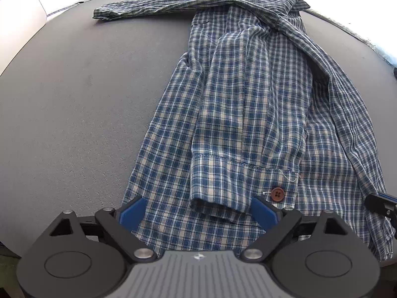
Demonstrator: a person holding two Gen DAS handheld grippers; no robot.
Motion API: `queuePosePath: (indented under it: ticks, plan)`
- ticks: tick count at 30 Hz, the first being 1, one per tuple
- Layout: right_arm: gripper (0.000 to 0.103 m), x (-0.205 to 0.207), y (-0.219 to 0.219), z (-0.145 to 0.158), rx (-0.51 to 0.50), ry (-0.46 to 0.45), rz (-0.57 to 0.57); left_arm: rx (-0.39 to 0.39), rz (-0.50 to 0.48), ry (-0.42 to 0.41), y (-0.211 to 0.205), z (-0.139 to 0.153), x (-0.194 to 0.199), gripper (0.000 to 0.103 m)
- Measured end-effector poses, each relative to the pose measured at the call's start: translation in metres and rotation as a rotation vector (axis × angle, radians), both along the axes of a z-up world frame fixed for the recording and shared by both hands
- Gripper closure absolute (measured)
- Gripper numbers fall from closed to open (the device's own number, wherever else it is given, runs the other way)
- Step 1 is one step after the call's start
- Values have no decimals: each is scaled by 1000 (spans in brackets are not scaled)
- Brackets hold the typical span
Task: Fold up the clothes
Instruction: 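Smooth the folded sleeve cuff flat with the left gripper while the right gripper presses the shirt, then grasp the shirt hem with the right gripper and lift it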
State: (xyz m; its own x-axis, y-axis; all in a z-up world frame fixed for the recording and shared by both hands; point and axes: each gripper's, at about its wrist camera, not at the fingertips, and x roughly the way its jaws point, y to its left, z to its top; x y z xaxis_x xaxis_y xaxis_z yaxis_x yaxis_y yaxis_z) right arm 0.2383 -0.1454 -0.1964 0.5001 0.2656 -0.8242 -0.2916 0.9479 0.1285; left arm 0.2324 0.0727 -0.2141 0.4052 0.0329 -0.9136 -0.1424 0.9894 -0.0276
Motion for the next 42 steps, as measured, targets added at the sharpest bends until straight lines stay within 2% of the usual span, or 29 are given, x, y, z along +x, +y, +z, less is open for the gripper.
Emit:
queuePosePath:
  ticks: [3,7,11,13,14,16,17,19,20,21,22,24,29,32,34,36,37,40,42]
  plan:
    - [99,2,-14,4,134,18,-38,3,5,-2,1,0,0,7]
    - [101,10,-40,3,498,101,-129,4,9,-5,3,-2,-1,3]
    - [102,16,-54,-11,869,202,-195,5,0,-4,2,-3,0,0]
    - [102,19,-52,-17,966,238,-216,4,-9,-4,4,-3,0,0]
    - [102,21,-49,-18,968,252,-222,5,-15,-4,4,-3,0,0]
    - [101,26,-40,-13,848,251,-223,6,-29,-4,5,-3,2,0]
    - [100,28,-36,-9,753,233,-219,6,-36,-3,6,-3,2,0]
    - [91,30,-18,6,437,131,-191,8,-50,1,7,-2,2,0]
    - [88,30,-10,10,314,88,-177,9,-55,2,7,-2,2,0]
    - [84,30,-1,13,196,46,-163,10,-60,4,7,-2,2,0]
    - [79,29,5,16,128,17,-152,10,-63,6,7,-2,3,0]
    - [70,29,14,16,59,4,-127,11,-65,11,7,-1,4,0]
    - [68,33,23,8,-30,45,-75,14,-61,17,6,-2,7,0]
    - [70,31,20,3,-53,65,-52,16,-56,16,6,-2,8,0]
    - [95,30,15,3,-40,59,-64,16,-54,15,6,-2,7,0]
    - [100,29,6,6,19,52,-90,17,-52,13,5,-1,6,0]
    - [101,29,1,8,65,51,-106,17,-51,11,5,-1,6,0]
    - [102,30,-21,14,322,77,-164,18,-48,7,6,-2,5,0]
    - [102,30,-38,12,568,120,-213,19,-45,3,5,-2,5,0]
